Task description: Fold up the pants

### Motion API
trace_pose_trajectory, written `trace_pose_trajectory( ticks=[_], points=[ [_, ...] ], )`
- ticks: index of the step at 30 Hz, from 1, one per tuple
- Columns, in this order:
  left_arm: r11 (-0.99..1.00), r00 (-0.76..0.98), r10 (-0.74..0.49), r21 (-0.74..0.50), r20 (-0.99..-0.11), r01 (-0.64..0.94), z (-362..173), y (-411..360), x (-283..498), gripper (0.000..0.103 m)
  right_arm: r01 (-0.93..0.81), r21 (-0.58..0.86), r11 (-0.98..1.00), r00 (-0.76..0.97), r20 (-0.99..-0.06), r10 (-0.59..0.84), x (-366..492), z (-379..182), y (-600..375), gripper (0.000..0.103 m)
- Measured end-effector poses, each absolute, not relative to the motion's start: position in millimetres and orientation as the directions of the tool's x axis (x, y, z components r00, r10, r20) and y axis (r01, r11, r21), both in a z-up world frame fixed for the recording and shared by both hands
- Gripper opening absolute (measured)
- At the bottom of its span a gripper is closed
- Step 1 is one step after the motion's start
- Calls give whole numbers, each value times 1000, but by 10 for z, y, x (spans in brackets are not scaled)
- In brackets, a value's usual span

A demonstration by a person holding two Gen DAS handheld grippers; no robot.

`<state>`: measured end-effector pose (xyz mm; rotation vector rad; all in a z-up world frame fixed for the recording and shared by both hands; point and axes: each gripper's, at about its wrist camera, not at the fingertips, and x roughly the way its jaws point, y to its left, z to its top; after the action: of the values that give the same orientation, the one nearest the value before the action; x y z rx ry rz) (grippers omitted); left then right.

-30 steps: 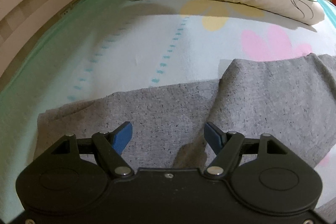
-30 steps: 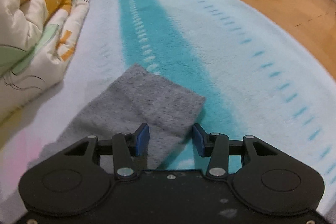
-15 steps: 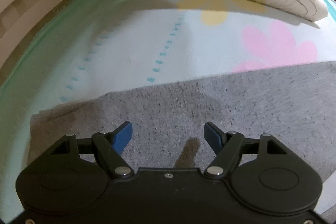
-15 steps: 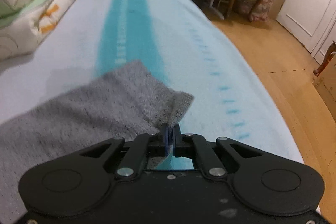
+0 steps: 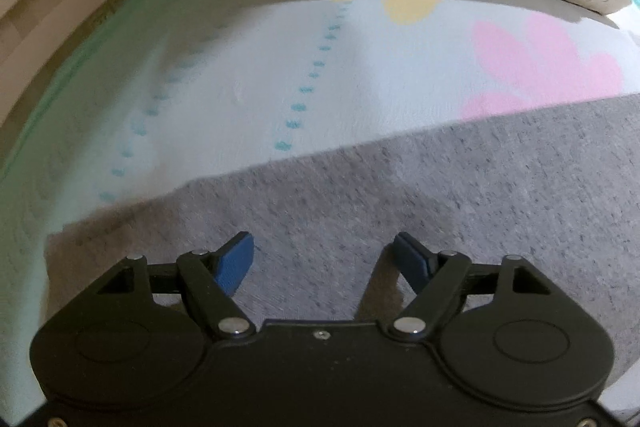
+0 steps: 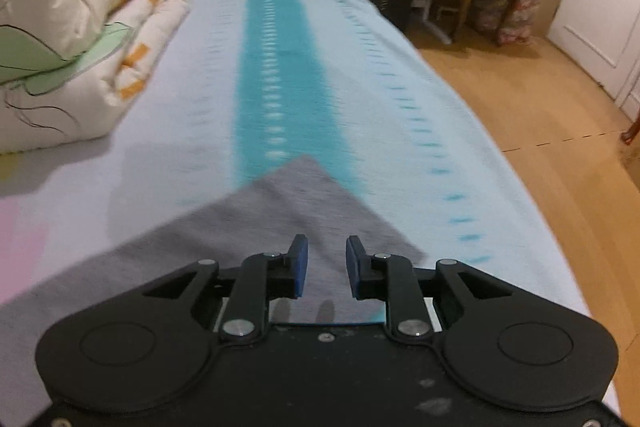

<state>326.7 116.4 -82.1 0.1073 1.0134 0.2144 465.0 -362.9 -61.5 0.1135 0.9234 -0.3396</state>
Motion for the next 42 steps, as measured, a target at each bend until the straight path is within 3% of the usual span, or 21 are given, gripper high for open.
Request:
trace_pose_trajectory(
  ticks=[9, 17, 24, 27, 28, 29, 37, 42],
  points=[
    [969, 508, 244, 222, -826, -105, -931, 1261, 3312, 82, 379, -6, 925, 480, -854, -202, 5103, -751, -3130, 28],
    [973, 524, 232, 207, -820, -107, -956, 1298, 3297, 87, 470, 71, 880, 511, -835, -206, 5284, -811, -2971, 30],
    [973, 524, 233, 195, -819, -126, -958, 1317, 3309, 89, 483, -23, 875, 434, -862, -262, 5412, -1010, -2832, 31],
    [972, 528, 236, 190, -816, -140, -966, 1316, 3304, 89, 442, -67, 894, 413, -870, -269, 5422, -1000, -2794, 22],
    [972, 528, 232, 180, -817, -149, -966, 1328, 3303, 89, 438, -53, 898, 414, -875, -253, 5405, -979, -2815, 5],
    [973, 526, 227, 168, -820, -158, -963, 1346, 3305, 89, 436, -24, 900, 416, -881, -225, 5382, -953, -2849, 3],
    [980, 490, 160, 76, -857, -187, -849, 1511, 3244, 78, 410, 45, 911, 465, -869, -166, 4959, -614, -2975, 2],
    [980, 512, 128, 29, -849, -196, -666, 1583, 3094, 78, 392, 69, 917, 487, -861, -144, 4582, -492, -3073, 2]
  ],
)
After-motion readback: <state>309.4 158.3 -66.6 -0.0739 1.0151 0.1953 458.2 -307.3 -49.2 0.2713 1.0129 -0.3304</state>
